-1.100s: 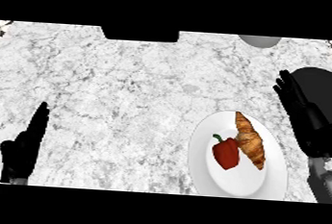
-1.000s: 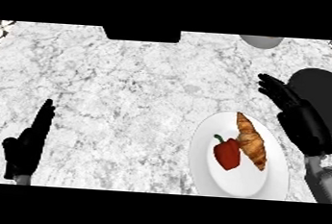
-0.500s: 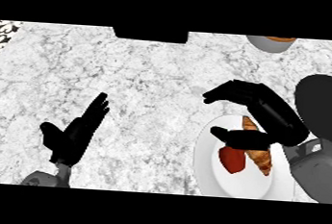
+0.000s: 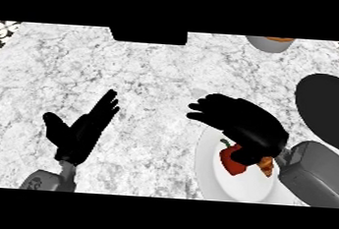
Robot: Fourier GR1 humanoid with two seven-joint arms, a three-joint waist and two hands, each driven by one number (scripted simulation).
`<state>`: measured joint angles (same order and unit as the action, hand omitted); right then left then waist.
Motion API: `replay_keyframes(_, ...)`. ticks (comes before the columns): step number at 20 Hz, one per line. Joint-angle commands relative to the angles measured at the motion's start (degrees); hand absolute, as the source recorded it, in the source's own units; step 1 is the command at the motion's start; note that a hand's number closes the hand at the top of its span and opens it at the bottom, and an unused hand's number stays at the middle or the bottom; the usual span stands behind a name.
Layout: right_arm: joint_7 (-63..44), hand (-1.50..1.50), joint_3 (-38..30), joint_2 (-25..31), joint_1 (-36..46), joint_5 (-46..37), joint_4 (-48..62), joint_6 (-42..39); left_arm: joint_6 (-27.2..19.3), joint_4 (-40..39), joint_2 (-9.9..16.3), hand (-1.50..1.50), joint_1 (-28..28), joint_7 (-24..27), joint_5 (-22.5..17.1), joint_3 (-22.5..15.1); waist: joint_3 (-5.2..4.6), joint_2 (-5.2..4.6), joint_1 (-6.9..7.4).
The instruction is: Pick the bell pepper from the plate and place it in the pan
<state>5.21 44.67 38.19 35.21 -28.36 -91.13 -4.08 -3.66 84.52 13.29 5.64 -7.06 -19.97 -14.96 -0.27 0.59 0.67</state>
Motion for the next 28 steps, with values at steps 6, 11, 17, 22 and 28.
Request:
replay_keyframes(6,-25.7,-1.5,15.8,-1.1,8.9,-18.0,-5.5,-25.4,-0.2,-0.6,-0.3,0.0,0.0,0.4,-0.1,0.9,-0.23,0.5,-0.83)
replay_keyframes(11,-40.7,-1.5,22.1,-8.3,4.9,-19.6,-6.5,-40.6,-0.8,1.8,-1.0,0.0,-0.7,-2.0,-0.8,0.3,0.02,0.33,-1.51)
replay_keyframes(17,-55.6,-1.5,21.7,-21.4,-1.3,-19.6,-4.3,-53.8,0.6,-0.7,-0.5,0.0,0.2,-0.3,0.0,1.6,0.17,-0.38,-1.19)
replay_keyframes(22,-56.0,-1.5,20.9,-21.0,-6.7,-25.0,-6.4,-52.3,2.2,0.6,0.0,0.0,0.0,-1.5,0.1,3.1,0.25,-0.52,-0.81)
replay_keyframes(28,-53.0,-1.5,24.0,-16.2,-9.1,-33.0,-5.8,-47.0,-0.8,4.3,-2.8,0.0,-1.9,-3.3,2.3,0.9,0.28,-0.5,-0.76)
